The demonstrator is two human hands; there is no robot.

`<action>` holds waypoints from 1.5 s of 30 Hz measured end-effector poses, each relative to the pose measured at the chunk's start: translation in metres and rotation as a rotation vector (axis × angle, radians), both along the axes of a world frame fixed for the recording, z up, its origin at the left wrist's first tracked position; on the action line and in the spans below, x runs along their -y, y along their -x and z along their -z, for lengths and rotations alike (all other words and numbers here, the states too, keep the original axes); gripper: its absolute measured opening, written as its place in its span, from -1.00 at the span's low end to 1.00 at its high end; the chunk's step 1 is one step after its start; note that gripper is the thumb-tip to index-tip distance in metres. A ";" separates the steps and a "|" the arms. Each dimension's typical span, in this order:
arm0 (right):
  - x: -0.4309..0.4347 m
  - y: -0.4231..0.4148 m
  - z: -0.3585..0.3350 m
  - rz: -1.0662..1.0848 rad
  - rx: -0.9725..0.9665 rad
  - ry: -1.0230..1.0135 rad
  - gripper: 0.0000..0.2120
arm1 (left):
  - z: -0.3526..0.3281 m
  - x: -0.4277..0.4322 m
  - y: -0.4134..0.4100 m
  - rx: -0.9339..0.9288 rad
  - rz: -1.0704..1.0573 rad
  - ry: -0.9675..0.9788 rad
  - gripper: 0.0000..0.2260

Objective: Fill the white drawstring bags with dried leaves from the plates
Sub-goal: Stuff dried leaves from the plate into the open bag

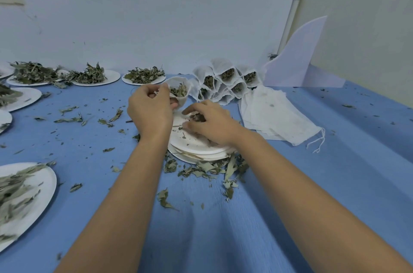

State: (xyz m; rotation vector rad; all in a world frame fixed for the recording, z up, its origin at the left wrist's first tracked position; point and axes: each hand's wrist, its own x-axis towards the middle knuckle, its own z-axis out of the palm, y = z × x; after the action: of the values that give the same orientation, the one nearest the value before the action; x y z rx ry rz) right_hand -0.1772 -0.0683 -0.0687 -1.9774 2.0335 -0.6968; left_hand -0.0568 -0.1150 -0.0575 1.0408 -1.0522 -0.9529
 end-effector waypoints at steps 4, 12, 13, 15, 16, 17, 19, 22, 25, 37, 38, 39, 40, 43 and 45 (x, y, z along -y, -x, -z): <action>-0.014 0.010 -0.014 0.036 0.264 0.140 -0.73 | 0.002 0.002 0.000 0.025 -0.009 -0.002 -0.93; -0.031 0.021 -0.029 0.259 0.174 -0.205 -0.75 | 0.020 0.001 0.004 -0.007 0.111 -0.026 -0.88; -0.031 0.018 -0.030 0.240 0.206 -0.251 -0.74 | 0.022 0.001 0.005 -0.016 0.127 -0.034 -0.86; -0.030 0.014 -0.030 0.213 0.329 -0.277 -0.70 | 0.026 0.002 0.007 -0.017 0.142 -0.045 -0.86; -0.029 0.014 -0.031 0.208 0.388 -0.277 -0.64 | 0.028 0.002 0.007 -0.009 0.143 -0.043 -0.88; -0.029 0.014 -0.031 0.201 0.436 -0.280 -0.57 | 0.029 0.003 0.008 -0.003 0.142 -0.039 -0.89; -0.030 0.017 -0.032 0.178 0.510 -0.288 -0.49 | 0.030 0.004 0.008 -0.002 0.144 -0.036 -0.88; -0.032 0.023 -0.031 0.114 0.380 -0.216 -0.41 | 0.030 0.005 0.008 0.013 0.145 -0.041 -0.88; -0.032 0.028 -0.025 0.005 0.133 -0.103 -0.36 | 0.031 0.005 0.008 0.020 0.143 -0.036 -0.89; -0.023 0.025 0.006 -0.070 0.010 -0.011 -0.73 | 0.025 0.003 0.008 0.034 0.103 -0.041 -0.91; -0.023 0.023 0.008 -0.051 -0.006 0.018 -0.74 | 0.024 0.002 0.008 0.027 0.106 -0.044 -0.92; -0.023 0.021 0.009 -0.031 -0.026 0.046 -0.76 | 0.024 0.002 0.008 0.024 0.108 -0.050 -0.93; -0.023 0.018 0.009 -0.013 -0.048 0.075 -0.77 | 0.023 0.001 0.007 0.028 0.109 -0.054 -0.94; -0.023 0.012 0.010 0.031 -0.061 0.165 -0.81 | 0.023 -0.001 0.008 0.084 0.111 -0.043 -0.89; -0.023 0.011 0.006 0.068 0.022 0.210 -0.84 | 0.023 -0.003 0.009 0.135 0.114 -0.026 -0.85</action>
State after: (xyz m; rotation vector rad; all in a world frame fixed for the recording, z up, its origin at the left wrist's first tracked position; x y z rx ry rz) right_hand -0.1886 -0.0450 -0.0746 -2.0060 2.0997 -0.9787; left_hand -0.0654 -0.1116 -0.0810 1.0878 -1.2242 -1.0008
